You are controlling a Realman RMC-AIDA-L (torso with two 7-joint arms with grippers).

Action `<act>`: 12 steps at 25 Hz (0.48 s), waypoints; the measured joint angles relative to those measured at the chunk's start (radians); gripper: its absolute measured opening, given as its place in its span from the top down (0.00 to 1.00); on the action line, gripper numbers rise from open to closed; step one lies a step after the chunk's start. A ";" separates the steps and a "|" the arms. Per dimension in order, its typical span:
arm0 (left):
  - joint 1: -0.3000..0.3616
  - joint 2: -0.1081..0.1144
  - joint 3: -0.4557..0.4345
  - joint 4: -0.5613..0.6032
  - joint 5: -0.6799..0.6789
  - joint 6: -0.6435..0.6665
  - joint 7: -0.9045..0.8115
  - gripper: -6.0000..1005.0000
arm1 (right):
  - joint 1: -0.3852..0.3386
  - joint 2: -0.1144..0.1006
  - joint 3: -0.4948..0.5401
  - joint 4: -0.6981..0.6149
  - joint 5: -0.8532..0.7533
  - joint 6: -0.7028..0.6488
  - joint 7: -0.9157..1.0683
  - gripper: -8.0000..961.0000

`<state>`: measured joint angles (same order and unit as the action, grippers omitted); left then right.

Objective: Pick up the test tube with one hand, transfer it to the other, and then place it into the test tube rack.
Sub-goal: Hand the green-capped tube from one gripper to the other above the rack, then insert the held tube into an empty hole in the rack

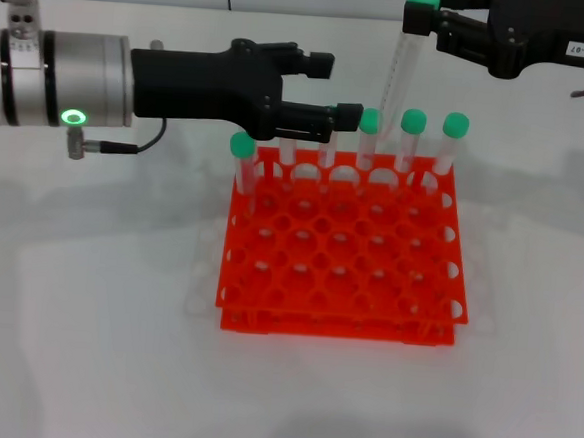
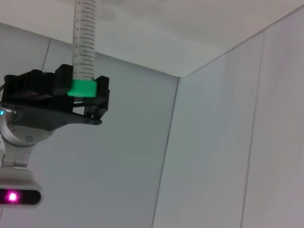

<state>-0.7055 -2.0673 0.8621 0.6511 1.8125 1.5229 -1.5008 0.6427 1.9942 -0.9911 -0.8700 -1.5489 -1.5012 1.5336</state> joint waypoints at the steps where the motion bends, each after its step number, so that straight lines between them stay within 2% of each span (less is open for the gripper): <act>1: 0.008 -0.003 0.000 0.016 0.000 0.000 -0.009 0.27 | 0.000 0.000 0.000 0.000 0.000 0.000 0.000 0.71; 7: 0.082 -0.009 0.012 0.140 -0.001 0.028 -0.091 0.11 | -0.004 0.001 0.002 0.000 0.000 -0.002 0.000 0.72; 12: 0.165 -0.010 0.014 0.270 -0.011 0.066 -0.151 0.11 | -0.031 0.009 0.002 -0.023 0.004 -0.001 0.000 0.72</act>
<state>-0.5402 -2.0770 0.8757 0.9208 1.8012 1.5892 -1.6516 0.6112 2.0036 -0.9895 -0.8926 -1.5449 -1.5026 1.5334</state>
